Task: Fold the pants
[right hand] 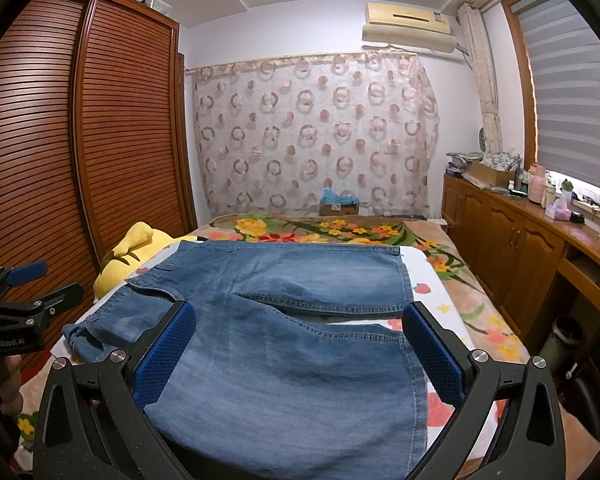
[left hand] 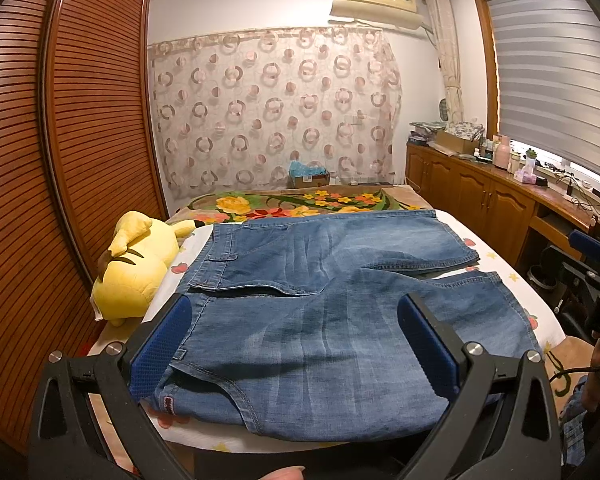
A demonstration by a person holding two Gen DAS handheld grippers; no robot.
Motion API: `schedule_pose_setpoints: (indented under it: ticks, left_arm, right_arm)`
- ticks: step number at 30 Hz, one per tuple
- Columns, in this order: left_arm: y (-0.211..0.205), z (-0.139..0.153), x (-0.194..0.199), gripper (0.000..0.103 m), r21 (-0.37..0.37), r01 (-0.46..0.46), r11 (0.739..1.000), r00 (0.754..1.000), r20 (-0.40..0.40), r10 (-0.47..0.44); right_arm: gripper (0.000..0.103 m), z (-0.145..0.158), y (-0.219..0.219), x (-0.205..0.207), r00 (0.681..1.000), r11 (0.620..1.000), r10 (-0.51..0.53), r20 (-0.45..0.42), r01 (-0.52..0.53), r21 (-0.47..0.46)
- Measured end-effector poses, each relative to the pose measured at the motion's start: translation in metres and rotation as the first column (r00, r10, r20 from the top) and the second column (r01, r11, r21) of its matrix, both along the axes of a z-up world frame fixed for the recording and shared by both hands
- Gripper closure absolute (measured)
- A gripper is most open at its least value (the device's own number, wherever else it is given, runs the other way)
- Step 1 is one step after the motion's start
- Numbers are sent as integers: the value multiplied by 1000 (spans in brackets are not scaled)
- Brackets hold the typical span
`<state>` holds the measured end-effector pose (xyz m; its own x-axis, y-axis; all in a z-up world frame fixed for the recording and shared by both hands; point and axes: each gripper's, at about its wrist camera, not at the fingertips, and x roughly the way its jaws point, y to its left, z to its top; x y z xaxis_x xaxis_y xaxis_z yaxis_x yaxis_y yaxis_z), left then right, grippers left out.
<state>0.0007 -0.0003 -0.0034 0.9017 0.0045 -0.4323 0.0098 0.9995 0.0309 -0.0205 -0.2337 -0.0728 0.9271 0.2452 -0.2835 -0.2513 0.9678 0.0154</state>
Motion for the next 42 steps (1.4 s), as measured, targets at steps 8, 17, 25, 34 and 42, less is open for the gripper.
schedule_pose_setpoints:
  ticks: [8, 17, 25, 34, 42]
  left_arm:
    - [8, -13, -3, 0, 0, 2, 1000, 1000, -6, -2]
    - [7, -12, -3, 0, 2, 1, 1000, 1000, -6, -1]
    - [7, -11, -3, 0, 2, 2, 1000, 1000, -7, -2]
    - [4, -9, -5, 0, 2, 2, 1000, 1000, -6, -2]
    - [5, -10, -5, 0, 3, 2, 1000, 1000, -6, -2]
  right_arm:
    - [0, 0, 1, -1, 1000, 1000, -3, 3, 3, -3]
    - [0, 0, 2, -1, 1000, 1000, -1, 4, 1, -3]
    - [0, 0, 2, -1, 1000, 1000, -2, 6, 2, -3]
    - [0, 0, 2, -1, 1000, 1000, -2, 6, 2, -3]
    - [0, 1, 3, 0, 1000, 1000, 1, 7, -1, -2]
